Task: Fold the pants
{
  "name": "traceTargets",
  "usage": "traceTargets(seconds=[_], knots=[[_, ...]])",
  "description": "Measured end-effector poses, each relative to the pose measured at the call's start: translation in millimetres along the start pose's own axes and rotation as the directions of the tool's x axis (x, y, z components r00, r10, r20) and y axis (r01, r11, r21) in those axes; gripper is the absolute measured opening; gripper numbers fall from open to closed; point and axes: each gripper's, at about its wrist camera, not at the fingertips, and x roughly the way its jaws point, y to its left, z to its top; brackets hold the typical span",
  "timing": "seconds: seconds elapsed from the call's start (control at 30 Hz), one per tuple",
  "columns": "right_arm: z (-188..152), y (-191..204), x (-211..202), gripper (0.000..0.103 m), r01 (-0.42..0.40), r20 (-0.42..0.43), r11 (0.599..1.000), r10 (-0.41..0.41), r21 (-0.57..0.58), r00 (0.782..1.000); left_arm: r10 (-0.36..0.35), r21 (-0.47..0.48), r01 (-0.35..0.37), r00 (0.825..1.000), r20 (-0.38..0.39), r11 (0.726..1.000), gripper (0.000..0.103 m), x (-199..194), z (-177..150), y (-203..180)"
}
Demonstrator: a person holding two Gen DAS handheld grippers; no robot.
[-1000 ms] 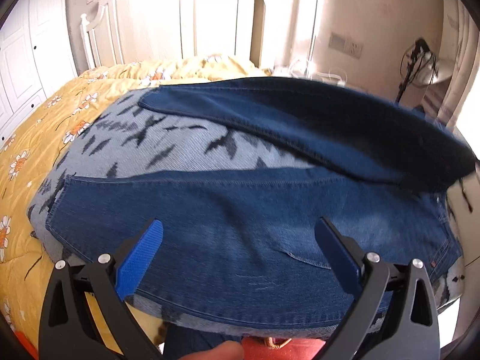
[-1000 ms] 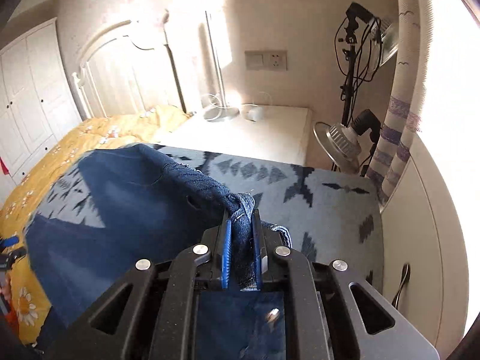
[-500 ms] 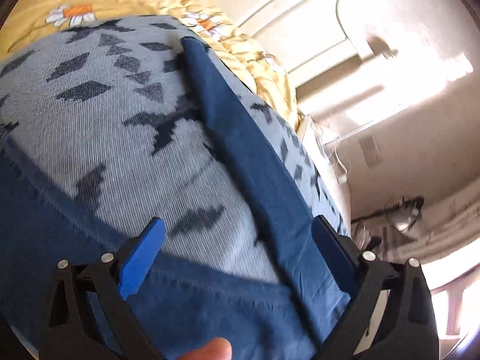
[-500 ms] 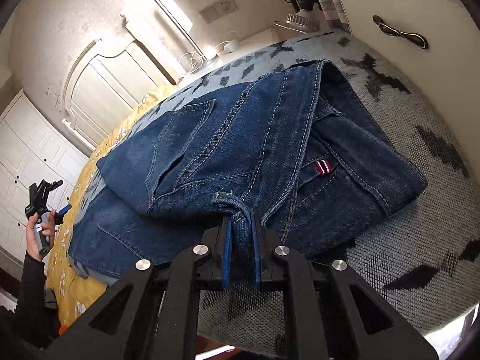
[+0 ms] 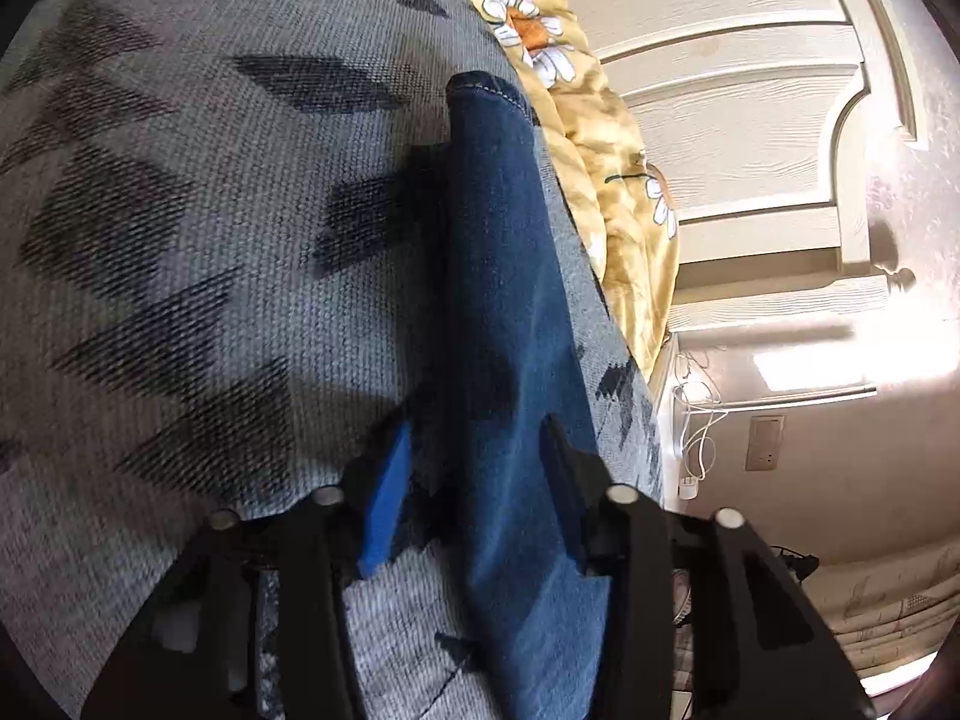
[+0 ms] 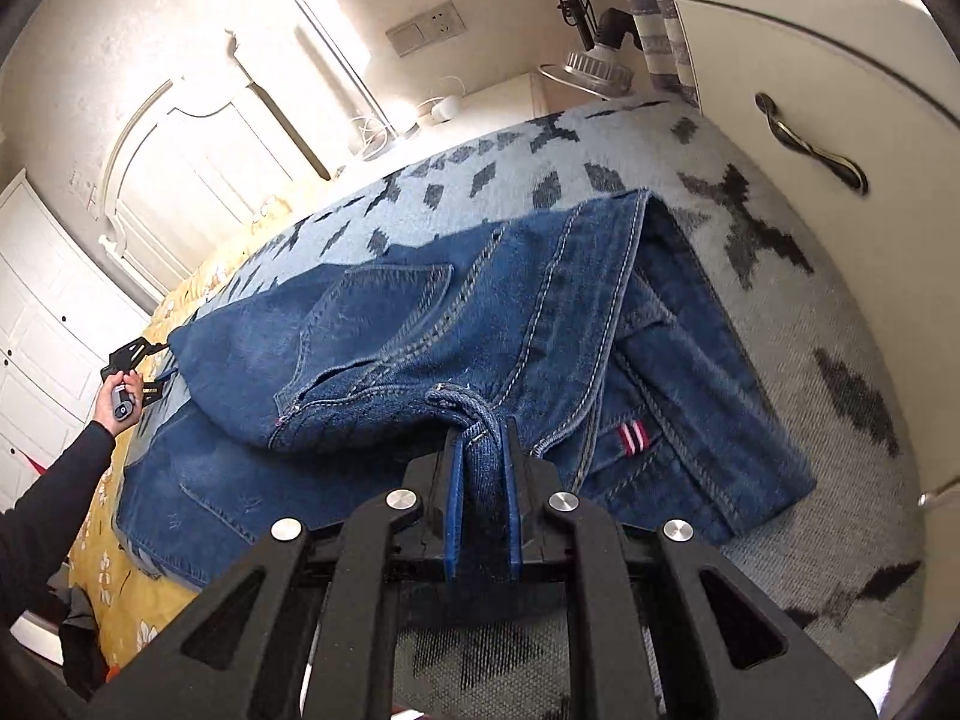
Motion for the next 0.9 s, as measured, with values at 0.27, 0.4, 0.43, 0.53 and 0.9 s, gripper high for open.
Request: traceTargets(seconds=[0.27,0.4,0.43,0.53,0.9], knots=[[99,7,14,0.011,0.064,0.015,0.986,-0.062,-0.156,0.998,0.001,0.111,-0.007,0.999,0.049,0.994,0.001,-83,-5,-83],[132,13,-14,0.011,0.115,0.054,0.968,-0.105,-0.223,0.993,0.048,0.150,-0.065,0.992,0.117,0.986,0.001,-187,-84,-69],[130,11,-22,0.011,0.124,0.051,0.965,-0.115,-0.232,0.992,0.063,0.161,-0.084,0.989,0.132,0.983,0.001,-211,-112,-53],[106,-4,-40,0.011,0.169,0.011,0.957,-0.172,-0.237,0.985,0.125,0.166,-0.145,0.984,0.125,0.976,0.001,-255,-188,26],[10,-66,-23,0.019,0.205,-0.147,0.975,-0.216,-0.091,0.965,-0.096,-0.090,0.111,0.984,0.152,0.990,0.041,-289,-221,207]])
